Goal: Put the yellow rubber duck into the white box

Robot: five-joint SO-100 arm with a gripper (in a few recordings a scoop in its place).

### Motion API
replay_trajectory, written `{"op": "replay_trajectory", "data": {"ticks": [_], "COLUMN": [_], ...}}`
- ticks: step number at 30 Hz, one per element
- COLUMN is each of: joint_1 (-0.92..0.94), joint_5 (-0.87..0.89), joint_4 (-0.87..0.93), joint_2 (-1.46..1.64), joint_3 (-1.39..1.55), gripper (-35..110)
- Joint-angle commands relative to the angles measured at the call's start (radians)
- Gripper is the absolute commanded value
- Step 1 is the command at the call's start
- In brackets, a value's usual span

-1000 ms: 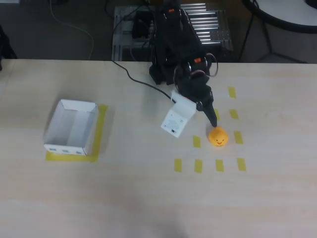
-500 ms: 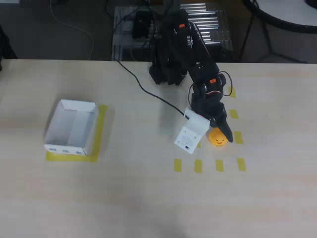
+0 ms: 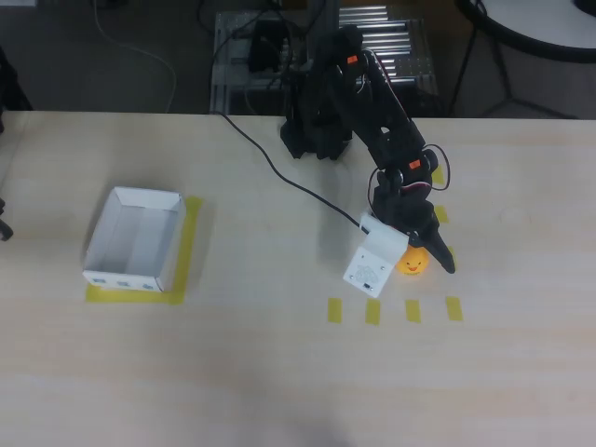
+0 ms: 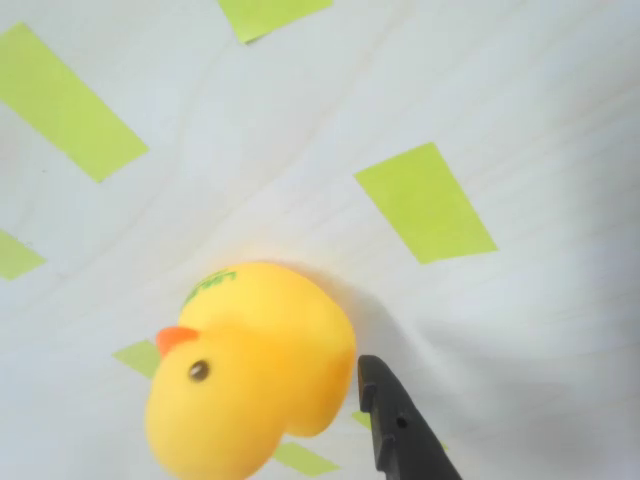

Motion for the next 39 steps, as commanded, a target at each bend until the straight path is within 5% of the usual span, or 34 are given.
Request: {"op": "replay_trajectory", "data": {"ticks": [1, 9, 26, 39], "joint_1": [-0.04, -0.054, 0.018, 0.508], "joint_5": [0.005, 0.012, 0.095, 0.156], "joint_4": [-0.017, -0.063, 0.034, 0.219], "joint_2": [0.012, -0.023, 0.153, 0.885], "joint_3": [-0.106, -0.106, -0.189, -0.31], "gripper": [50, 0, 0, 0]}}
